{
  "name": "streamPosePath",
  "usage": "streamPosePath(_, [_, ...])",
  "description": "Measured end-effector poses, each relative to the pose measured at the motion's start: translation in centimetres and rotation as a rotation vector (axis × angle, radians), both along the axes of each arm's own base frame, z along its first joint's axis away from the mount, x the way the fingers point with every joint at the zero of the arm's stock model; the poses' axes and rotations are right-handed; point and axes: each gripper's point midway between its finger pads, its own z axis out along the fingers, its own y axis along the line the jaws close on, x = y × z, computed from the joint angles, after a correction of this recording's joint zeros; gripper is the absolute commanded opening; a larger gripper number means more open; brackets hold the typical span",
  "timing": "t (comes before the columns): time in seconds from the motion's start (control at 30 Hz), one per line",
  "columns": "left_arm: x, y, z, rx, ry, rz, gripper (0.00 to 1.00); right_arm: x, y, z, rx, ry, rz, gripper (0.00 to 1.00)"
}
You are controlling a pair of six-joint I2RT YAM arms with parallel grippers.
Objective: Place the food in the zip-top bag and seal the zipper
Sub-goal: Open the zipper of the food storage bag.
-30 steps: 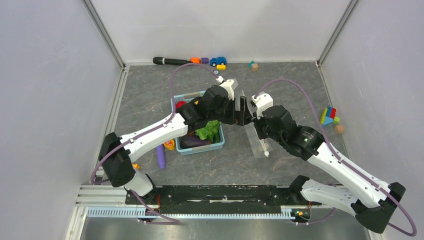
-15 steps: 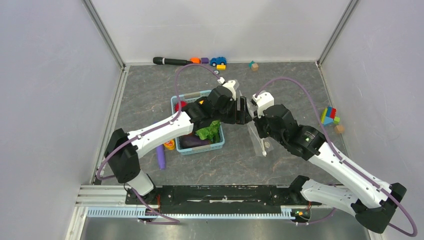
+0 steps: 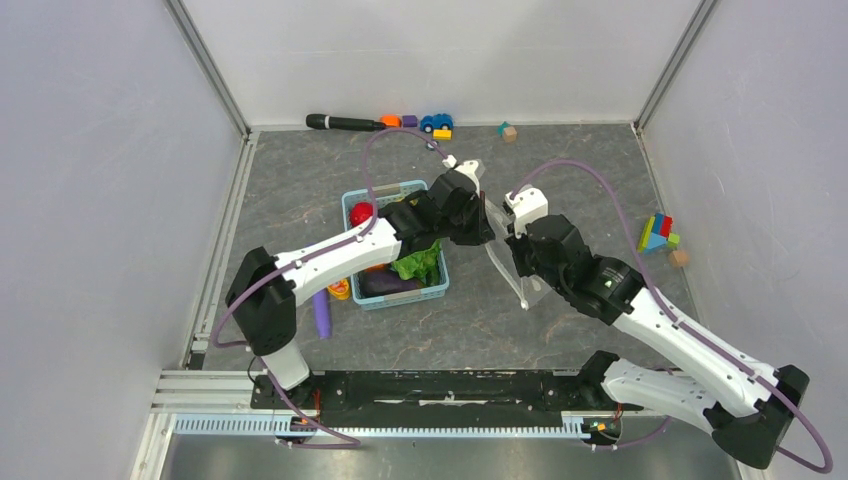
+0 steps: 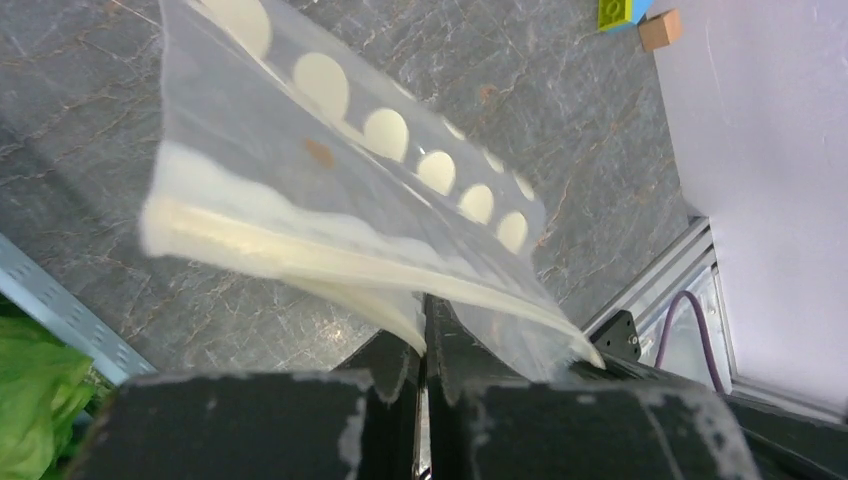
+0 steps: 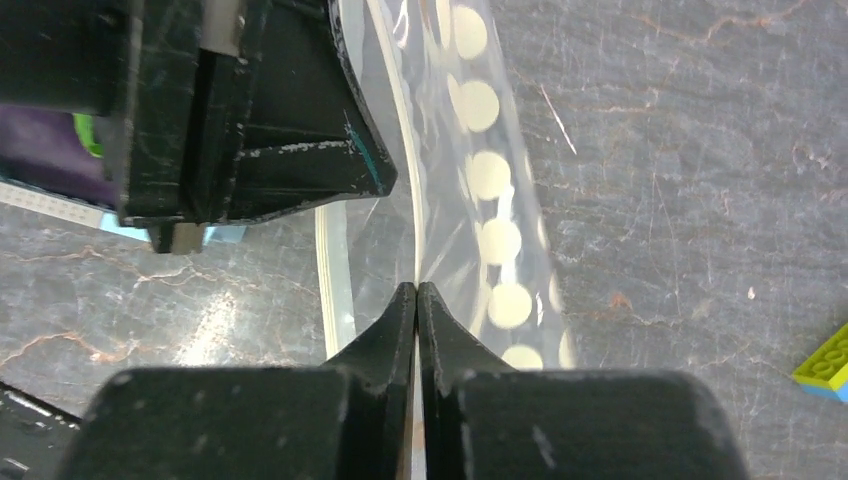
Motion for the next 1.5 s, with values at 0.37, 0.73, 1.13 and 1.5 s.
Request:
streamPosePath(0.37, [-0.4, -0.7, -0.4, -0.012, 0.03, -0.022, 0.02, 1.9, -1.8, -4.2, -0.056, -0.06, -0.139, 0.75])
streamPosePath(0.73, [-0.9, -1.0, -0.1, -0.031, 0.049, -0.033, 0.02, 3.4, -2.1, -5.9, -0.027, -0.12, -0.234, 0.65])
streamPosePath(1.13, [-0.2, 2.7, -1.3, 0.099, 0.038, 0.088, 0.02, 4.3, -5.9, -4.9, -0.041, -0.169, -0.387, 0.02])
streamPosePath(1.5, [1.0, 3.4, -1.4, 0.159, 0.021, 0.121, 0.02, 4.6, -11.0, 0.2, -0.105, -0.107, -0.48, 0.0])
